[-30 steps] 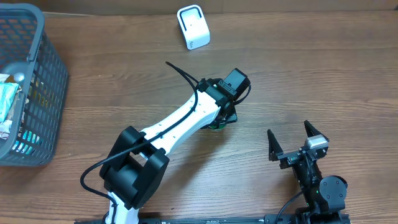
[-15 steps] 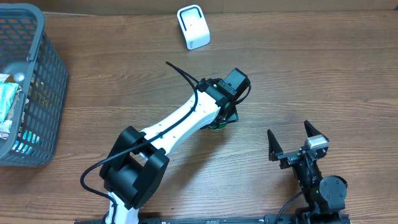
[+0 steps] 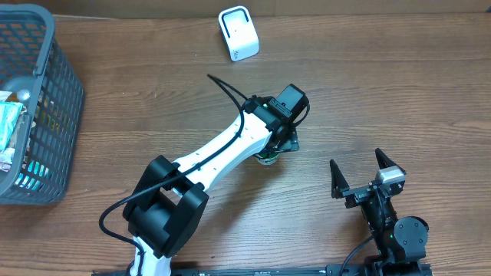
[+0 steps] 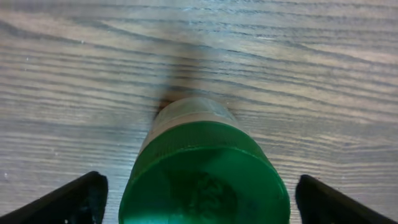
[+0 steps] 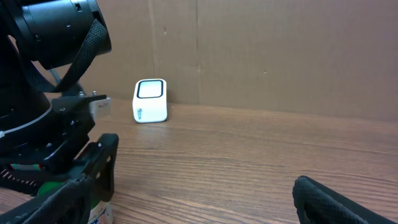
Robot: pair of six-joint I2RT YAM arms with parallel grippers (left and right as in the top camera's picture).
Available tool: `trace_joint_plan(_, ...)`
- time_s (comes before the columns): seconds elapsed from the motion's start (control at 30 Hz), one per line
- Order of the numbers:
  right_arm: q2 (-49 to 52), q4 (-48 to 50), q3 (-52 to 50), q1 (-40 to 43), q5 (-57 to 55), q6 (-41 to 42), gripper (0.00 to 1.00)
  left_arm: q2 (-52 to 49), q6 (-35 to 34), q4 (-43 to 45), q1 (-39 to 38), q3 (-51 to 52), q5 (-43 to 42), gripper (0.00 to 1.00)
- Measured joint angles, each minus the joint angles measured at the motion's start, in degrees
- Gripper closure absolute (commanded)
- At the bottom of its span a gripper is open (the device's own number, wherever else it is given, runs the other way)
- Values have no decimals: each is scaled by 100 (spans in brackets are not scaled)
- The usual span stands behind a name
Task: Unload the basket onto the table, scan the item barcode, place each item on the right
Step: 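Hold the jar under the white scanner, rotating it with the left gripper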
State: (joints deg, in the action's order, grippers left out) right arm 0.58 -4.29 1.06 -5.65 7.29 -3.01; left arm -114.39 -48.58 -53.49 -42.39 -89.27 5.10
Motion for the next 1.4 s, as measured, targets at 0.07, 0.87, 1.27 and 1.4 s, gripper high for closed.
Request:
trace_joint_plan(0.07,0,4,0,-2,0,-2,0,0,621,46,7,0,26,0)
trace_joint_plan(0.87,0,4,0,0,0,-2,0,0,5051,251,350,0,-402,0)
trace_joint_plan(1.27,0,4,0,0,0,0,0,0,5069,212,350,20,-575,0)
trace_joint_plan(1.4,0,4,0,0,0,0,0,0,5069,343,350,157,-584,4)
